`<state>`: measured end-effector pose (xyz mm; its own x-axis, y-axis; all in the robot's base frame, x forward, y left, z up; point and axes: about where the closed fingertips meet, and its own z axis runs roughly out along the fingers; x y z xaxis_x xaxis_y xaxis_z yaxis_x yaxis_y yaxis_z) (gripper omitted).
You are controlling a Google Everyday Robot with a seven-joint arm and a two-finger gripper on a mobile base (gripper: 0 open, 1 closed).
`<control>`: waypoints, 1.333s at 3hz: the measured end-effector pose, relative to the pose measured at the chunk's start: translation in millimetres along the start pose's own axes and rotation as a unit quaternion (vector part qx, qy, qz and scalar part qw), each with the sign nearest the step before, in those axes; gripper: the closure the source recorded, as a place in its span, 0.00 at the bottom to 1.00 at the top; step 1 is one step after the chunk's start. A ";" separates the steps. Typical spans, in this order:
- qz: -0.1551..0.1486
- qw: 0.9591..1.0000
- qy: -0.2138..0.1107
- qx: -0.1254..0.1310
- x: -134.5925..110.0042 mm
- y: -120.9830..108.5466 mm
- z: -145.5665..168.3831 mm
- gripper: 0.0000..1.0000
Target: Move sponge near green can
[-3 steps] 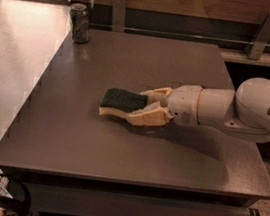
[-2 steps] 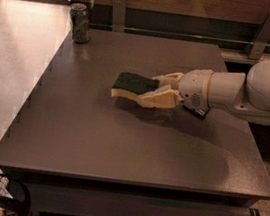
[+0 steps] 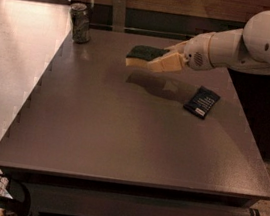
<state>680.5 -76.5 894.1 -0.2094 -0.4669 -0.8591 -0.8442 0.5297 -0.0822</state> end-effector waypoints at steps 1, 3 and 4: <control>-0.005 1.000 0.017 0.018 -11.4 -36.0 30.4 1.00; -0.016 0.999 -0.006 0.034 -37.7 -58.6 96.7 1.00; -0.036 0.999 -0.013 0.020 -64.3 -52.0 141.4 1.00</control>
Offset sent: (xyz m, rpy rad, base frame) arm 0.1192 0.0455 -0.0132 -0.0021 -0.0768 -0.0808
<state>807.6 26.1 882.1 -0.1351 -0.4873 -0.8627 -0.8365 0.5228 -0.1643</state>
